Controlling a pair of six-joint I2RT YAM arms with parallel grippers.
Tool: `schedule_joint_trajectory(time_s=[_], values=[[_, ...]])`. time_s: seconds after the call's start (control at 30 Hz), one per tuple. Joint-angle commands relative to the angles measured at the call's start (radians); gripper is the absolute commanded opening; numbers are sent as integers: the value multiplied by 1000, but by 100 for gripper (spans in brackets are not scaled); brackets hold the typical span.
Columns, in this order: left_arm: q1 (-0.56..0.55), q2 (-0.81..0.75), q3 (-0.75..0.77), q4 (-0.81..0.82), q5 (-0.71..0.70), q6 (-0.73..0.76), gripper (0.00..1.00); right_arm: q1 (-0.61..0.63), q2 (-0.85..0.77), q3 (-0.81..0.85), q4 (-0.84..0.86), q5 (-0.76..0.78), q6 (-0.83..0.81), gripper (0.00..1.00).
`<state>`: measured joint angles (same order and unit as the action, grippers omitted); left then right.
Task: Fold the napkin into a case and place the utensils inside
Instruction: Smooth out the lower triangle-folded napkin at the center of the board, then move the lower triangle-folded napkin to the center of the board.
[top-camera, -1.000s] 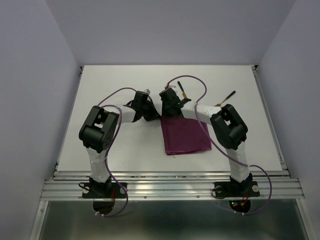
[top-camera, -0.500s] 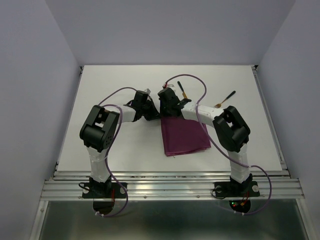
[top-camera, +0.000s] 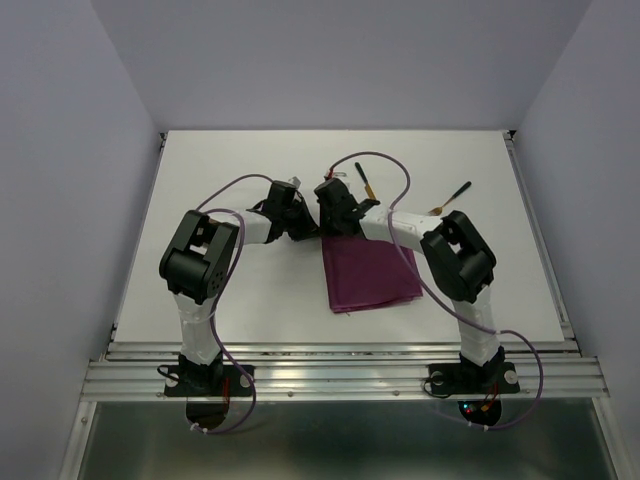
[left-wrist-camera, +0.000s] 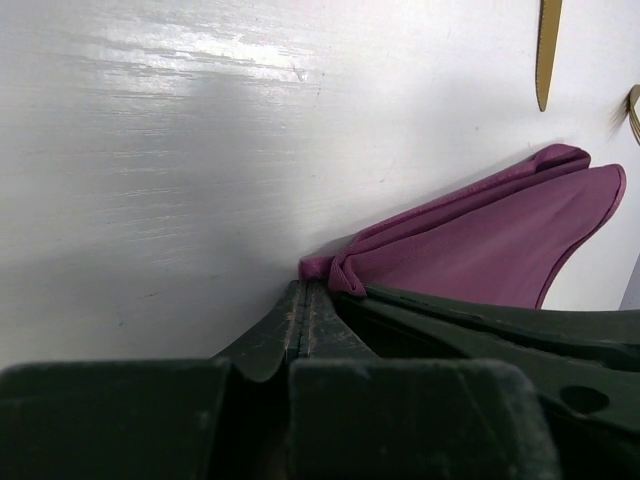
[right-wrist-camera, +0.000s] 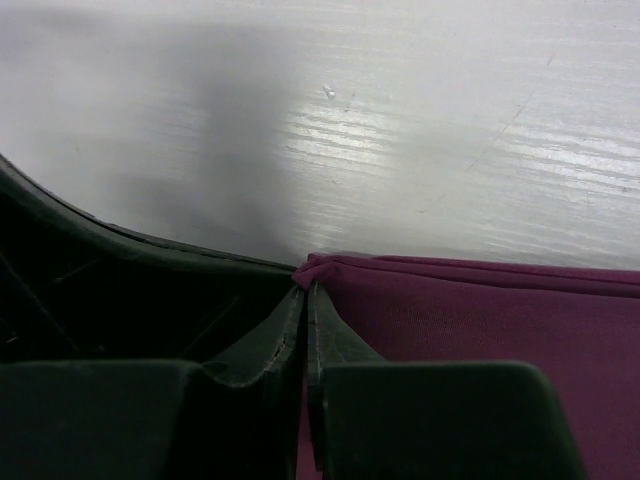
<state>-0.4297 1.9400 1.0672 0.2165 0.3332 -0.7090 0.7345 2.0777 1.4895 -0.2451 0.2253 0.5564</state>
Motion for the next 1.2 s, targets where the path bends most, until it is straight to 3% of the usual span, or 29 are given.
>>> schedule_joint_trajectory(time_s=[0.0,0.13,0.27,0.4,0.5,0.7,0.83,0.9,1.17], values=[[11,-41,-4,-63,-56,28,0,19,5,35,36,0,17,9],[11,-62,-1,-83,-77,34,0,19,-2,44,36,-1,16,15],[11,-82,7,-104,-103,43,0,19,-25,45,36,-1,19,33],[11,-108,25,-138,-138,55,1,19,-65,38,36,5,20,39],[11,-124,36,-158,-166,63,7,19,-117,23,35,20,16,40],[11,-188,33,-201,-218,54,31,-36,-269,-127,38,62,26,43],[-24,-263,19,-210,-230,63,30,-107,-445,-296,36,60,42,43],[-61,-279,25,-215,-223,63,23,-159,-508,-407,35,30,48,42],[-145,-205,19,-224,-102,52,11,-267,-784,-676,-98,-12,72,42]])
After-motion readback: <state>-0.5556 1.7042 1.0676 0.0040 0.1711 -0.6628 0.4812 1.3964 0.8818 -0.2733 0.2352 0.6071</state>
